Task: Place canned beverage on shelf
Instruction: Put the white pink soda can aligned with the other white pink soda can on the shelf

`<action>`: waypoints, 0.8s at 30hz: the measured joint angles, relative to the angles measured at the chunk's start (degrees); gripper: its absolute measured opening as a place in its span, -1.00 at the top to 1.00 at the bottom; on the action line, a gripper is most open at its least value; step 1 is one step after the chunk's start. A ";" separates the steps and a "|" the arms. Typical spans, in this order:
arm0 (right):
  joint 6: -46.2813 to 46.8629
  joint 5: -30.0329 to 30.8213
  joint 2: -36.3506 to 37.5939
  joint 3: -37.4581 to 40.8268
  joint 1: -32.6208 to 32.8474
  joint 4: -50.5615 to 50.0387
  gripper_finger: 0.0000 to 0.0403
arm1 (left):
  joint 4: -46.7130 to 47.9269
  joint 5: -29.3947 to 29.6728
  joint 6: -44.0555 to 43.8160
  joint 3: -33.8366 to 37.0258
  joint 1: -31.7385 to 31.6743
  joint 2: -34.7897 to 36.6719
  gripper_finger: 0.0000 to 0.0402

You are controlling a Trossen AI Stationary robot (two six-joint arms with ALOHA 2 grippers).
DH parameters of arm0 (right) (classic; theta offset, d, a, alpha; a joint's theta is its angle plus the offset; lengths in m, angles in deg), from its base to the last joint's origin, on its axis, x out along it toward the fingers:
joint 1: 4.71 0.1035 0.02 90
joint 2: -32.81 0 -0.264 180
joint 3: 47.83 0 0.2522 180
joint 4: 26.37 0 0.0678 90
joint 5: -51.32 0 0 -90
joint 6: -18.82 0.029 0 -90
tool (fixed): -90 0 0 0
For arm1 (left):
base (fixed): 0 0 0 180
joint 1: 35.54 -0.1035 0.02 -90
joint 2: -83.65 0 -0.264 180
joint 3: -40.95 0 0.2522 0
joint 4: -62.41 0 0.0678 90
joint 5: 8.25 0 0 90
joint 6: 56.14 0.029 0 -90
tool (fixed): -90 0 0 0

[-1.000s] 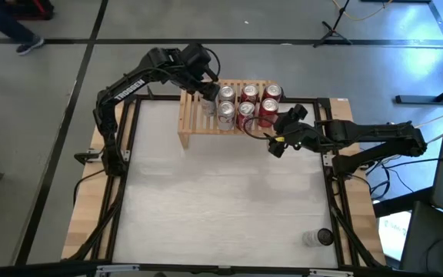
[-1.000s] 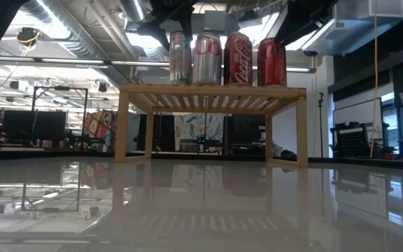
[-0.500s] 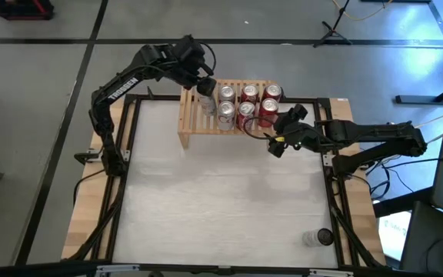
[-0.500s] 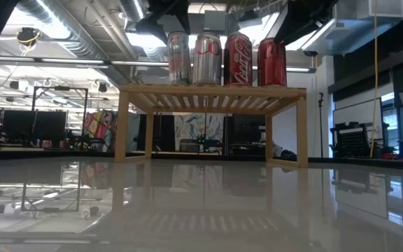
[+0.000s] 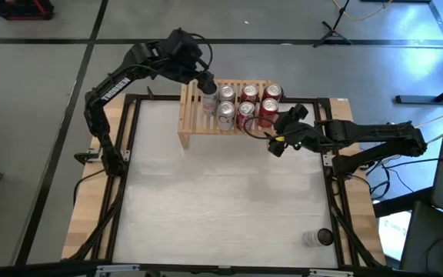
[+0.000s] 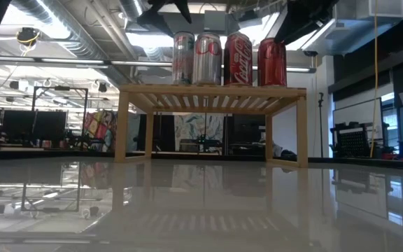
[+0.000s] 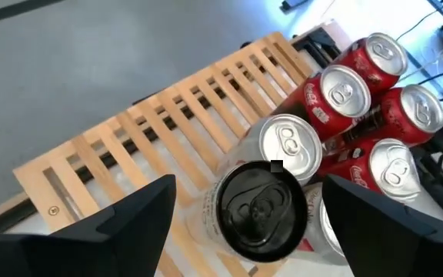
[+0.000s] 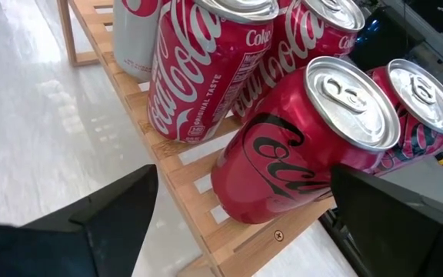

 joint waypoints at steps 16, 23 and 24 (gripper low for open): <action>-1.10 -3.12 0.07 0.02 0.00 1.06 -0.87 | -1.38 13.12 8.98 0.02 11.01 5.70 -0.57; -7.23 -4.10 3.44 -4.45 2.00 -4.29 -0.87 | -2.03 16.55 8.48 0.06 20.06 5.69 -0.57; -7.26 -4.33 4.06 -5.09 2.62 -5.06 -0.87 | -2.21 17.99 7.69 0.26 21.49 5.70 -0.57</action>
